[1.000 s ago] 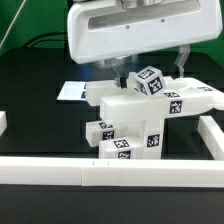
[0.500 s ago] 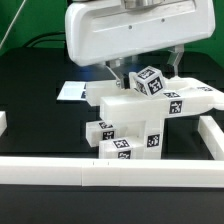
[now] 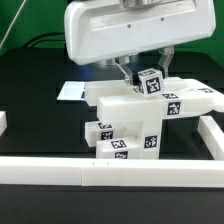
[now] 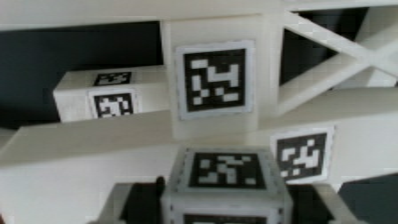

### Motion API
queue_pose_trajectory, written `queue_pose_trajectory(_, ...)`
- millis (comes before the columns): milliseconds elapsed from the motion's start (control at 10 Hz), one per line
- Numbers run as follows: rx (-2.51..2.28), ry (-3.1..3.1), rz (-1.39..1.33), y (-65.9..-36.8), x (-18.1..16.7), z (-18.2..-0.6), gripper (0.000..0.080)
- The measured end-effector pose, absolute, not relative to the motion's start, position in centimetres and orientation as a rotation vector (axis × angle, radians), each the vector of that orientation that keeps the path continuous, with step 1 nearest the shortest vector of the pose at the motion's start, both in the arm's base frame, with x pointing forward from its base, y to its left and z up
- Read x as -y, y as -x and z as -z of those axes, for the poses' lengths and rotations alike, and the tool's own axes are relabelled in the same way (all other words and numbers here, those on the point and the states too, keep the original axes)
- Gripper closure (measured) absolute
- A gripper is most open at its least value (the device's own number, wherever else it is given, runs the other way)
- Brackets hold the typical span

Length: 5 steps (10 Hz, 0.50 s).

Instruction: Assemble chair

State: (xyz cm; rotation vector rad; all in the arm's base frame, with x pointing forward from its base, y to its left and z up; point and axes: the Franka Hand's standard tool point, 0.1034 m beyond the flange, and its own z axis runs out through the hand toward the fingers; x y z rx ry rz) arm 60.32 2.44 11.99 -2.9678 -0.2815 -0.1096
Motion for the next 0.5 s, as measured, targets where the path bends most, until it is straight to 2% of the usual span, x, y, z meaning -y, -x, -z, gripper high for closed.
queue_pose_trajectory(500,-0.382,2.945,0.053,-60.30,-2.61,-11.99,0.0509)
